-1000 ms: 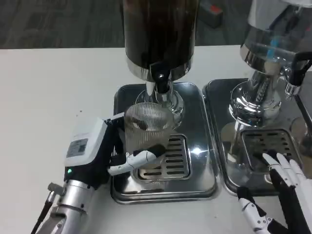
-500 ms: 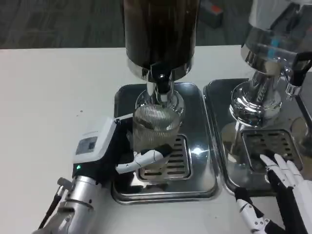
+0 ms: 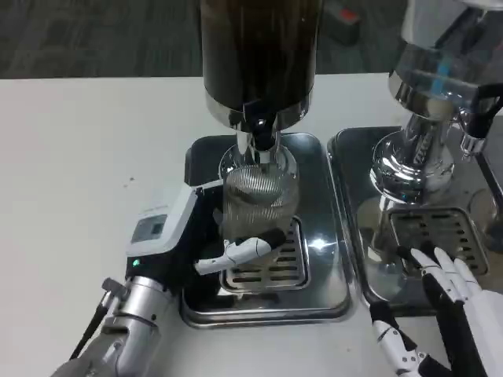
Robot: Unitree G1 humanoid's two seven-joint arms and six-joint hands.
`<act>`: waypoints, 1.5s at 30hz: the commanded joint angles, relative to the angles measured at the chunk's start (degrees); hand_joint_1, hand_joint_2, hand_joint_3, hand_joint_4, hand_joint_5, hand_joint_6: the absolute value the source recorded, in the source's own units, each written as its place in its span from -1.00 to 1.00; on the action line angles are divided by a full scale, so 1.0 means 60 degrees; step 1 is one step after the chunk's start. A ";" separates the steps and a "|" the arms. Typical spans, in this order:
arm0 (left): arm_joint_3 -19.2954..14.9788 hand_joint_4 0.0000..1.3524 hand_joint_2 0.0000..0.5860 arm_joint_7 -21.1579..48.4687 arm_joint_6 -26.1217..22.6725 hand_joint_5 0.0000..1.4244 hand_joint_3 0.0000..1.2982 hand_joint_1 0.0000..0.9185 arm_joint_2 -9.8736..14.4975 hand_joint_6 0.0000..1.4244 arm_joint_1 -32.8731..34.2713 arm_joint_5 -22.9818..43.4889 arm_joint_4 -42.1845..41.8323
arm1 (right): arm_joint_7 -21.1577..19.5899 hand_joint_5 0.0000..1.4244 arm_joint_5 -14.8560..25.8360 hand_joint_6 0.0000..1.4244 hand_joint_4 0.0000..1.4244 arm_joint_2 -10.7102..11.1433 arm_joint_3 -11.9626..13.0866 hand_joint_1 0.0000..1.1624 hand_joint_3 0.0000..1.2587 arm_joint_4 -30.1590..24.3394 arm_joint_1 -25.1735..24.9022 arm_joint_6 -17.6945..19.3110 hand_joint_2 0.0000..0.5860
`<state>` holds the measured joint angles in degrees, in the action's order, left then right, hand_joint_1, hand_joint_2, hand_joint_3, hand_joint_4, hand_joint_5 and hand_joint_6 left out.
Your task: Grasp the cup under the faucet to collect the drink, then remove the cup.
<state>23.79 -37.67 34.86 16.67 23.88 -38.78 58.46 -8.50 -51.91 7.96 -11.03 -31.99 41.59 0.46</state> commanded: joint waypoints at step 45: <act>-0.0005 -0.12 -0.67 0.1342 0.0092 0.07 -0.18 -0.76 0.0456 0.47 -0.0803 0.0610 -0.0888 | 0.0074 -0.88 0.0165 -0.65 -0.90 -0.0067 -0.0188 -0.62 -0.74 -0.0057 -0.0596 -0.0409 0.34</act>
<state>23.03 -31.69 35.67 19.34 20.36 -34.35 52.34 -8.23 -50.54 7.69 -11.92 -31.81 38.04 -1.27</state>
